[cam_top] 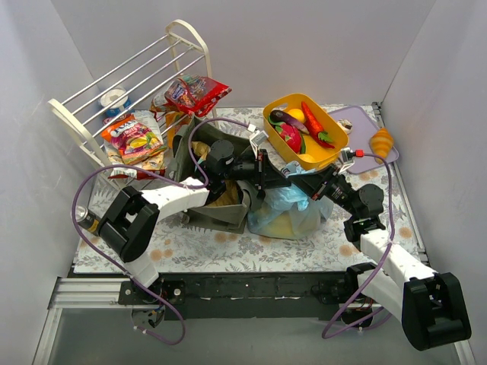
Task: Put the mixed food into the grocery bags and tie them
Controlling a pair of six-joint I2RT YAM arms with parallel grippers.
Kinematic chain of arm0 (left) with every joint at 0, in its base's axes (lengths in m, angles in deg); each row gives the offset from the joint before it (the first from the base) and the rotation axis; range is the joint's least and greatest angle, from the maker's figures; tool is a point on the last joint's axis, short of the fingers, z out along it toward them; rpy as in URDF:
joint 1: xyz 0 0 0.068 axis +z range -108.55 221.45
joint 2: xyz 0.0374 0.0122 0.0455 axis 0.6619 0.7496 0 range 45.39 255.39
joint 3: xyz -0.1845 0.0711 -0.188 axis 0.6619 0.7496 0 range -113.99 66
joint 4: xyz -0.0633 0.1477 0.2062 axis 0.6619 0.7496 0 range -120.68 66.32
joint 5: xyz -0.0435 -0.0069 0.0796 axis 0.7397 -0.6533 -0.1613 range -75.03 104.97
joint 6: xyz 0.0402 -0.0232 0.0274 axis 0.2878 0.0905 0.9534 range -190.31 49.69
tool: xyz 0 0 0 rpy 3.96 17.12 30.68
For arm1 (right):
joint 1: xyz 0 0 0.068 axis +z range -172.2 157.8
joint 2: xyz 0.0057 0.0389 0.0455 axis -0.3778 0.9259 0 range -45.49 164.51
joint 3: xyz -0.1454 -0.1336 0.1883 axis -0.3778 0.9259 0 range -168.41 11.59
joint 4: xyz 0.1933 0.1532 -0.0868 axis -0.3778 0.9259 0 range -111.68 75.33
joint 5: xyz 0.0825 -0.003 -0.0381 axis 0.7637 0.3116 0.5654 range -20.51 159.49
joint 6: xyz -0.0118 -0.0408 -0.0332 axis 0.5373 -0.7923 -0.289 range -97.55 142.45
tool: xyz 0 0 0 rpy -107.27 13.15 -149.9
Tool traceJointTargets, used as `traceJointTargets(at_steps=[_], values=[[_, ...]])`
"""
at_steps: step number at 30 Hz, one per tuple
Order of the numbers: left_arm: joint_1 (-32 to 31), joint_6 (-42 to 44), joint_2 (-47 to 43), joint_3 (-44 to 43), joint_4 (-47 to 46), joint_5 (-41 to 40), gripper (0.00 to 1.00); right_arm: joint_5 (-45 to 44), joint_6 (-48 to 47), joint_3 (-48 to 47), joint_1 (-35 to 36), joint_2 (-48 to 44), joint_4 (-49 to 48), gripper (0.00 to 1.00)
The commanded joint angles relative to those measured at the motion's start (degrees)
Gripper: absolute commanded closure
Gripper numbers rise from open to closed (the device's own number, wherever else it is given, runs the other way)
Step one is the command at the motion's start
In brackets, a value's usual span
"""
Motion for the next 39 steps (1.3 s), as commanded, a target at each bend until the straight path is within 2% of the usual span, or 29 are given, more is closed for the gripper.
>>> traceJointTargets(at_steps=[1,7,10,13,14,17,22,30,39], values=[[-1.6,1.0,0.4,0.6,-0.6,-0.7,1.00,1.0,0.6,0.4,0.5,-1.3,-3.9,0.99],[-1.6,0.5,-0.1,0.6,-1.7,-0.6,1.00,1.3,0.5,0.3,0.4,-1.3,-3.2,0.99],[-1.6,0.7,-0.9,1.1,-1.3,-1.2,1.00,1.4,-1.1,-0.5,0.5,-1.8,0.4,0.99],[-1.5,1.2,-1.7,1.3,-0.1,-2.0,1.00,1.4,-5.0,-2.6,0.4,-3.2,8.2,0.73],[-1.6,1.2,-1.9,1.3,0.5,-2.3,1.00,1.2,-6.6,-4.1,0.4,-3.7,10.7,0.61],[-1.5,1.3,-2.4,1.6,0.9,-2.9,1.00,-0.7,-13.0,-7.5,0.2,-6.6,23.3,0.50],[-1.5,1.2,-3.0,2.0,0.2,-4.0,1.00,-5.1,-19.9,-11.9,0.2,-9.5,40.0,0.46],[-1.5,1.7,-3.1,1.8,1.4,-4.7,1.00,-6.8,-25.4,-16.0,0.1,-15.1,51.8,0.39],[-1.4,2.8,-3.7,1.6,3.0,-6.0,1.00,-10.4,-30.5,-25.1,-0.1,-18.8,67.6,0.32]])
